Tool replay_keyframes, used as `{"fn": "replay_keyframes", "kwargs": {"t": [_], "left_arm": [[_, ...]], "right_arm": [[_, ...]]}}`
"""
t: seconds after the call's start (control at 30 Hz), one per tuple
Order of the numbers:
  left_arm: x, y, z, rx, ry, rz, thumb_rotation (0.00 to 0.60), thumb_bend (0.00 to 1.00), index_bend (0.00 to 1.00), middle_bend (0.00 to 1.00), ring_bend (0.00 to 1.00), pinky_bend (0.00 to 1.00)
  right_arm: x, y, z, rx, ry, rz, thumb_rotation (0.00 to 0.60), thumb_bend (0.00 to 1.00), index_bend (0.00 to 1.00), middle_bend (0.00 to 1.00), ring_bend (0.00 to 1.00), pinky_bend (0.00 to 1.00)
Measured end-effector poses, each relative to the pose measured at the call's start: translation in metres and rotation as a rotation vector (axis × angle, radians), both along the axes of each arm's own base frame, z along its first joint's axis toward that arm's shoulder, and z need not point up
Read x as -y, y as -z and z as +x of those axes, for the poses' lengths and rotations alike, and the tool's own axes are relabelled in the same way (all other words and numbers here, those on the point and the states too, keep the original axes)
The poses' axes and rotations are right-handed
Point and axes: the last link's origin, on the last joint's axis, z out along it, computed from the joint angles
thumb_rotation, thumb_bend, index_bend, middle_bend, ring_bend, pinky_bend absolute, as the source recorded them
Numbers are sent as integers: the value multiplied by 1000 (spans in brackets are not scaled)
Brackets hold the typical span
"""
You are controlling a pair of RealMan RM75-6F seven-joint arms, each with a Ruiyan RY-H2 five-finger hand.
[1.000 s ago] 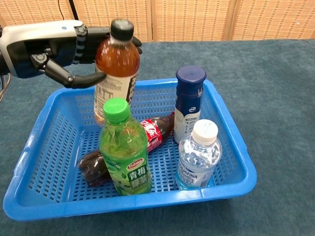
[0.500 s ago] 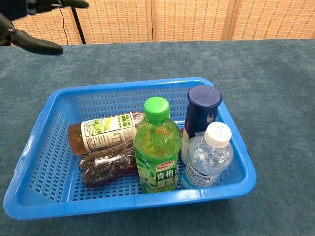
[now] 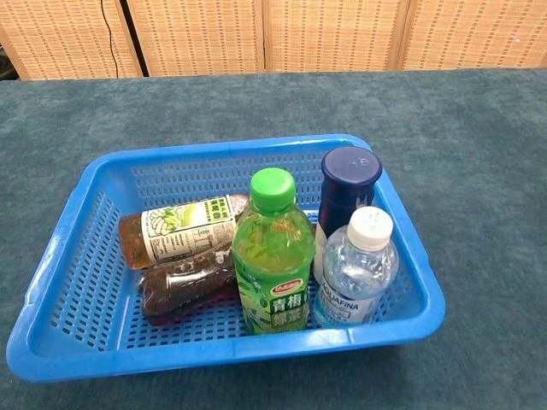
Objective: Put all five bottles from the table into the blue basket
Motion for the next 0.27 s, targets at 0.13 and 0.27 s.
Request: {"fn": "replay_keyframes", "kwargs": {"t": [0.13,0.27], "left_arm": [[33,-10,-36,-90,-182,87,600,142,0,0,0,0],[52,-10,-54,-125,-270,108,600,142,0,0,0,0]], "right_arm": [[-1,0,0,-51,1,-34,600,0,0,0,0,0],[-1,0,-1,-100,11,-74,600,0,0,0,0,0]]}}
